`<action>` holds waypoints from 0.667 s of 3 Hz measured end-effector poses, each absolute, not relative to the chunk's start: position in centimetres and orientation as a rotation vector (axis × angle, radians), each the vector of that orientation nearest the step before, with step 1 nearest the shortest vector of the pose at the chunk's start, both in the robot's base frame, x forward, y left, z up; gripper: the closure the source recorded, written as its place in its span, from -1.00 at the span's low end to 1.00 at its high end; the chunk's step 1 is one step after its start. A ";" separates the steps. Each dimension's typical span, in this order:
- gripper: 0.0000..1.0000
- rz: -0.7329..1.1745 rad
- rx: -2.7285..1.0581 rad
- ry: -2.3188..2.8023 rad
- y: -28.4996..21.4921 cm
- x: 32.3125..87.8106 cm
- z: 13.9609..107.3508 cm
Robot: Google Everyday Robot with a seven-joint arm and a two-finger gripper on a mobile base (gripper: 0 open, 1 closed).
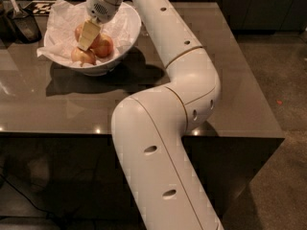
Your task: Pick apple from white bowl
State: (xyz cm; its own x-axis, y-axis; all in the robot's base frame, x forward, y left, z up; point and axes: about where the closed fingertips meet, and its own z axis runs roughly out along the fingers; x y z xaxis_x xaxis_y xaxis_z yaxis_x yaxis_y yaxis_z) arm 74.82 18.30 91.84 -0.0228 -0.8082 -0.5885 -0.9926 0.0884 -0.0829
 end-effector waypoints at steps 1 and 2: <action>0.32 0.490 -1.766 1.879 18.3 74.8 91.8; 0.79 0.489 -1.766 1.879 18.3 74.8 91.9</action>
Offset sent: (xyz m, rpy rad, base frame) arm 0.0000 0.0000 0.0000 0.0000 0.0000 0.0000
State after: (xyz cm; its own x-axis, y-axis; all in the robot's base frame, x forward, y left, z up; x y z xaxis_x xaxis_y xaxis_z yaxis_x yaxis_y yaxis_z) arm 74.83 18.32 91.86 -0.0229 -0.8083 -0.5883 -0.9925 0.0889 -0.0835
